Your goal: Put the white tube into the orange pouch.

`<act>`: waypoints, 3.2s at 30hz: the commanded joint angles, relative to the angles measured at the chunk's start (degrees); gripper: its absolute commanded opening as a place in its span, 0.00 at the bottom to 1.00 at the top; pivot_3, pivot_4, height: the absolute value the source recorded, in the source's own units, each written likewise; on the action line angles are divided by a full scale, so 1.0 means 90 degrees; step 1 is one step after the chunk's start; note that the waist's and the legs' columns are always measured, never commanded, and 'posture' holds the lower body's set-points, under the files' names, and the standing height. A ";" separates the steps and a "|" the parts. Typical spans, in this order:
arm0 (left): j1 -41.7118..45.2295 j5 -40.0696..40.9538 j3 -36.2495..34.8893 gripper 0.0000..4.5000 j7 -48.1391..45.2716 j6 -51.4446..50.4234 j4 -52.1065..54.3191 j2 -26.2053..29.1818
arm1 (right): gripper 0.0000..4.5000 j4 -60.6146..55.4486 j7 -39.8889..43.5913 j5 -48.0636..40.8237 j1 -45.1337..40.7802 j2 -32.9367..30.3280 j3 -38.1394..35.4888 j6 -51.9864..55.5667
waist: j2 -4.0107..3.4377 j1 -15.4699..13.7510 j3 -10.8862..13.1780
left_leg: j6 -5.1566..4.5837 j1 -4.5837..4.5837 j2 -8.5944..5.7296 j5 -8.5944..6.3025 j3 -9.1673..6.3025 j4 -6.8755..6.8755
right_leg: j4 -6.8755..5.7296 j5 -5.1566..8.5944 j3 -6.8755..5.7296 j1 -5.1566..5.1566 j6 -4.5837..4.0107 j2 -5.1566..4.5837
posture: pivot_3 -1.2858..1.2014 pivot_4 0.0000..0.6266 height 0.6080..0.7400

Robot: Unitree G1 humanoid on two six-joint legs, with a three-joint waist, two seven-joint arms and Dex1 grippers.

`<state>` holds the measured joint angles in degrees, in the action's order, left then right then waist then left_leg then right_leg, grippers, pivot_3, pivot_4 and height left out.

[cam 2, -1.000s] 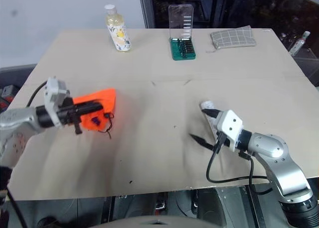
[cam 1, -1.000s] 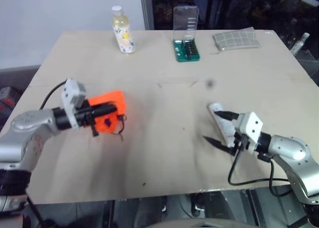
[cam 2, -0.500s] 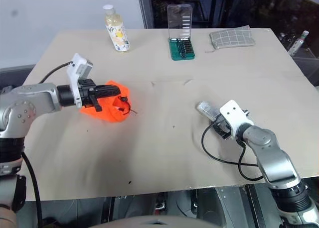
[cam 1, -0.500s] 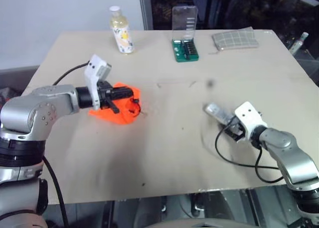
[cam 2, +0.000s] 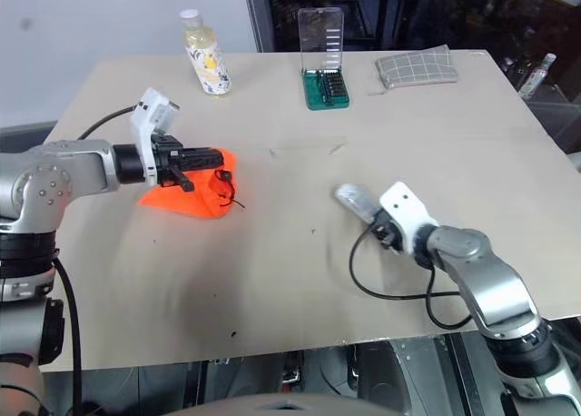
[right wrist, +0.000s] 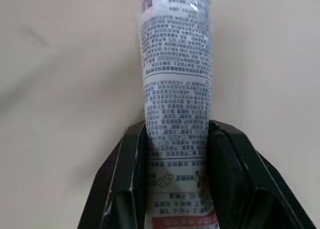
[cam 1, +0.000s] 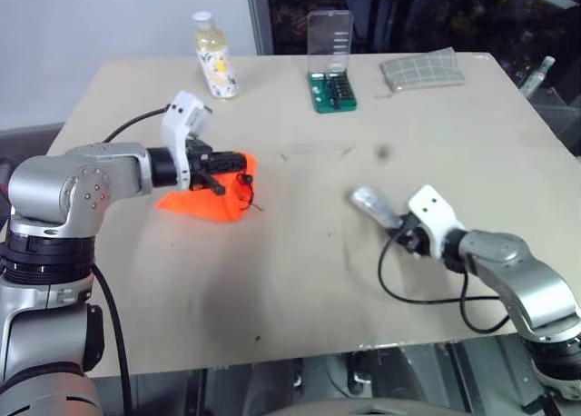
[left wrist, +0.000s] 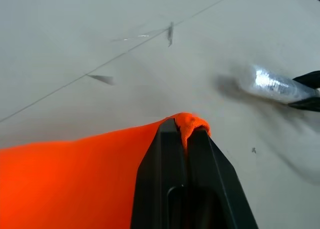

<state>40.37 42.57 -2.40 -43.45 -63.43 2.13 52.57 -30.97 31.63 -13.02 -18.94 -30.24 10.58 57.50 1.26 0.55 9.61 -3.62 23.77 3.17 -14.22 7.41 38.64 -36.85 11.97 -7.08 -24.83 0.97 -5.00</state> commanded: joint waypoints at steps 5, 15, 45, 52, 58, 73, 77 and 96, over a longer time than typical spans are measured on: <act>0.0540 -0.0138 -0.0068 0.00 -0.0280 -0.0102 -0.0161 -0.0021 | 0.37 0.0375 0.0701 -0.0449 -0.1534 0.0687 0.0938 -0.0357 | 0.0002 -0.0028 0.0001 | 0.0000 0.0007 -0.0003 0.0001 -0.0003 0.0000 | 0.0000 -0.0002 -0.0004 -0.0002 -0.0002 -0.0002 | 0.52 0.24 1.00; 0.0455 -0.0215 0.0116 0.00 -0.0687 -0.0183 0.0289 0.0057 | 0.37 0.1898 0.1203 -0.0434 -0.2437 0.1377 0.1459 -0.1027 | 0.0007 0.0025 0.0004 | -0.0003 0.0009 -0.0009 -0.0001 0.0005 0.0001 | 0.0003 -0.0015 0.0003 -0.0003 -0.0024 -0.0004 | 0.52 0.24 1.00; 0.0236 -0.0661 0.0618 0.00 -0.0841 -0.0321 0.0461 -0.0336 | 0.49 0.2251 0.0854 -0.0770 -0.2016 0.1798 0.1235 -0.0956 | 0.0002 0.0035 0.0008 | 0.0001 0.0008 -0.0008 0.0001 0.0009 -0.0003 | -0.0001 -0.0017 0.0009 -0.0009 -0.0027 -0.0003 | 0.52 0.24 1.00; 0.0011 -0.0589 0.0515 0.00 -0.0710 -0.0520 0.0575 -0.0437 | 0.88 0.2419 0.0970 -0.0390 -0.1650 0.1607 0.1719 -0.1498 | 0.0003 0.0064 0.0007 | 0.0007 0.0003 0.0001 0.0005 0.0010 -0.0003 | -0.0007 -0.0016 0.0010 -0.0011 -0.0026 0.0002 | 0.52 0.24 1.00; 0.0057 -0.0505 0.0458 0.00 -0.0570 -0.0697 0.0620 -0.0572 | 0.88 0.3145 0.1061 -0.0147 -0.1615 0.1878 0.1885 -0.1941 | 0.0005 0.0023 0.0006 | 0.0008 0.0004 -0.0002 0.0006 0.0006 -0.0001 | -0.0008 -0.0016 0.0006 -0.0008 -0.0026 -0.0002 | 0.52 0.24 1.00; 0.0025 -0.0268 0.0091 0.00 -0.0284 -0.1042 0.0771 -0.0746 | 0.77 0.4498 0.2198 -0.0954 -0.2003 0.1881 0.1002 -0.1243 | 0.0005 0.0030 0.0006 | 0.0008 0.0004 -0.0002 0.0006 0.0005 -0.0001 | -0.0009 -0.0017 0.0006 -0.0008 -0.0027 -0.0002 | 0.52 0.24 1.00; -0.0028 -0.0202 0.0024 0.00 -0.0193 -0.1087 0.0856 -0.0765 | 0.77 0.4976 0.2401 -0.0733 -0.2170 0.1891 0.1169 -0.1377 | 0.0006 0.0033 0.0005 | 0.0008 0.0000 -0.0002 0.0006 0.0004 -0.0001 | -0.0009 -0.0017 0.0006 -0.0004 -0.0028 -0.0002 | 0.52 0.24 1.00; 0.0116 -0.0168 0.0085 0.00 -0.0087 -0.0971 0.0904 -0.0929 | 0.01 0.3345 0.1979 -0.1599 -0.1994 0.2225 0.0303 -0.0341 | 0.0004 0.0022 0.0005 | 0.0009 0.0006 -0.0001 0.0006 0.0001 -0.0002 | -0.0010 -0.0018 0.0004 -0.0006 -0.0029 -0.0004 | 0.52 0.24 1.00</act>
<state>40.28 40.68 -1.70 -43.05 -73.62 8.16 43.85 2.94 50.25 -24.34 -36.32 -10.89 16.30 52.86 1.29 0.75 9.65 -3.54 23.84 3.15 -14.16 7.42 38.62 -36.94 11.81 -7.05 -24.89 0.71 -5.04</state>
